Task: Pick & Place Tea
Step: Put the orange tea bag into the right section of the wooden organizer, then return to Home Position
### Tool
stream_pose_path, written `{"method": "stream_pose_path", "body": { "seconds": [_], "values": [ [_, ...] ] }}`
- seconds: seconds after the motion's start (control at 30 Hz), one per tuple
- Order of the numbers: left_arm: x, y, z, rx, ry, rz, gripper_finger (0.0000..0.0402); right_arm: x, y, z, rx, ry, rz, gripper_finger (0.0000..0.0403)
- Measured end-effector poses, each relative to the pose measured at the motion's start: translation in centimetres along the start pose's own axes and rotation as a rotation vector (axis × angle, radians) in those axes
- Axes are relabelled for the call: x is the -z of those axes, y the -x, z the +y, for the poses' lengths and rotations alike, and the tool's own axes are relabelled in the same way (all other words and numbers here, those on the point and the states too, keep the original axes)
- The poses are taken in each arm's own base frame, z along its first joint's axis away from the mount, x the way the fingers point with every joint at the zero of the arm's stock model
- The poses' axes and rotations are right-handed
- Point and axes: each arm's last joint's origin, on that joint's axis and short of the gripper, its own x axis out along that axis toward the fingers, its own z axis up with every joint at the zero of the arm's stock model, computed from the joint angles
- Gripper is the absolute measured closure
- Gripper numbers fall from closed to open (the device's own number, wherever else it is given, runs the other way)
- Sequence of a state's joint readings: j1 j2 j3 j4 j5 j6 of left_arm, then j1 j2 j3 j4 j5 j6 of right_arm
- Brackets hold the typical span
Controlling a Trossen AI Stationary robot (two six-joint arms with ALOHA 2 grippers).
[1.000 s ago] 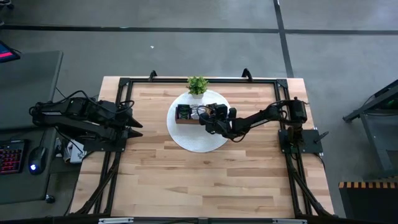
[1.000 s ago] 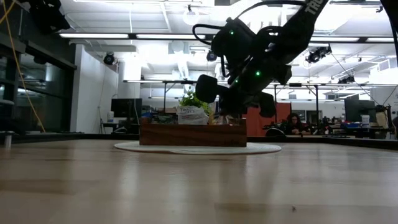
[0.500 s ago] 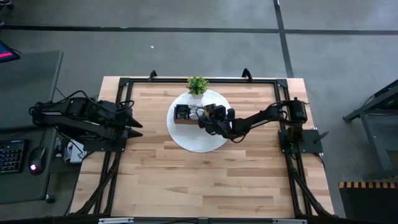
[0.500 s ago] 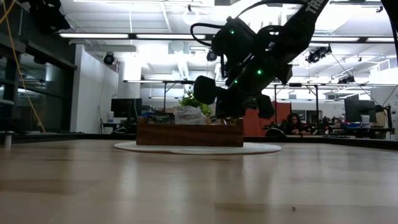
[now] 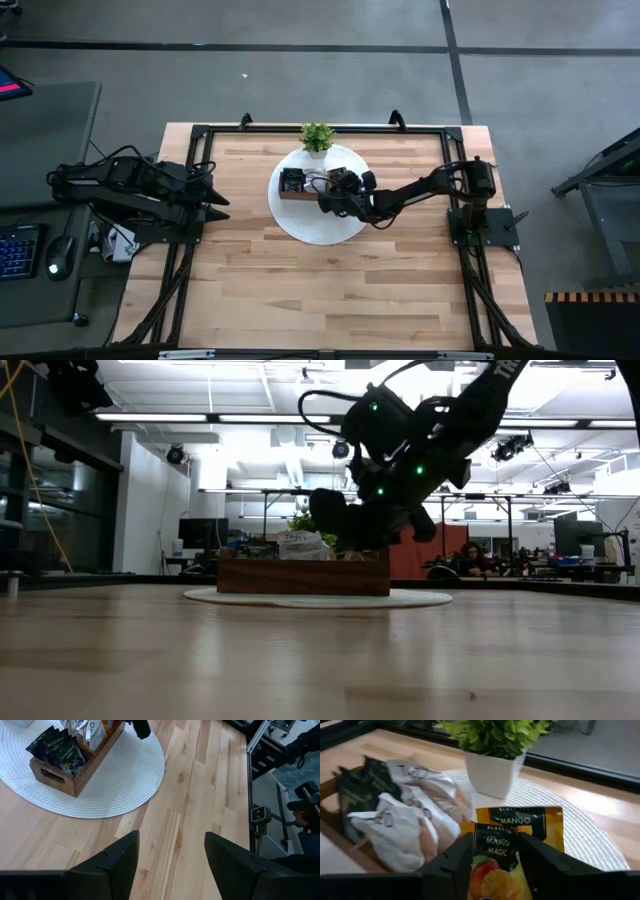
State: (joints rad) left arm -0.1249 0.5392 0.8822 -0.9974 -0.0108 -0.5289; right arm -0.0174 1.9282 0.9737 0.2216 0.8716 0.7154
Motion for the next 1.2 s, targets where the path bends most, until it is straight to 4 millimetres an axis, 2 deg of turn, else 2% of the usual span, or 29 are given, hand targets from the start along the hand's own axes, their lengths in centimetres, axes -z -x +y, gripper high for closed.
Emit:
{"method": "stream_pose_path", "body": {
  "seconds": [0.13,0.27,0.6,0.87,1.03,1.2],
  "values": [
    [0.0,0.0,0.0,0.000,0.001,0.000,0.0179,-0.8,0.6,-0.1,-0.024,0.081,0.017,0.0227],
    [0.0,0.0,0.0,0.000,0.000,0.000,0.0179,-1.9,1.4,-0.4,-0.041,0.167,0.040,0.0208],
    [0.0,0.0,0.0,0.000,0.000,0.000,0.0179,-6.4,5.2,-1.7,-0.215,0.284,0.115,0.0206],
    [0.0,0.0,0.0,0.000,0.000,0.000,0.0179,-10.0,9.3,-4.0,-0.350,0.295,0.158,0.0207],
    [0.0,0.0,0.0,0.000,0.000,0.000,0.0179,-10.6,11.9,-6.0,-0.486,0.293,0.157,0.0234],
    [0.0,0.0,0.0,0.000,0.000,0.000,0.0179,-8.6,14.1,-9.3,-0.638,0.253,0.165,0.0308]
  ]
}}
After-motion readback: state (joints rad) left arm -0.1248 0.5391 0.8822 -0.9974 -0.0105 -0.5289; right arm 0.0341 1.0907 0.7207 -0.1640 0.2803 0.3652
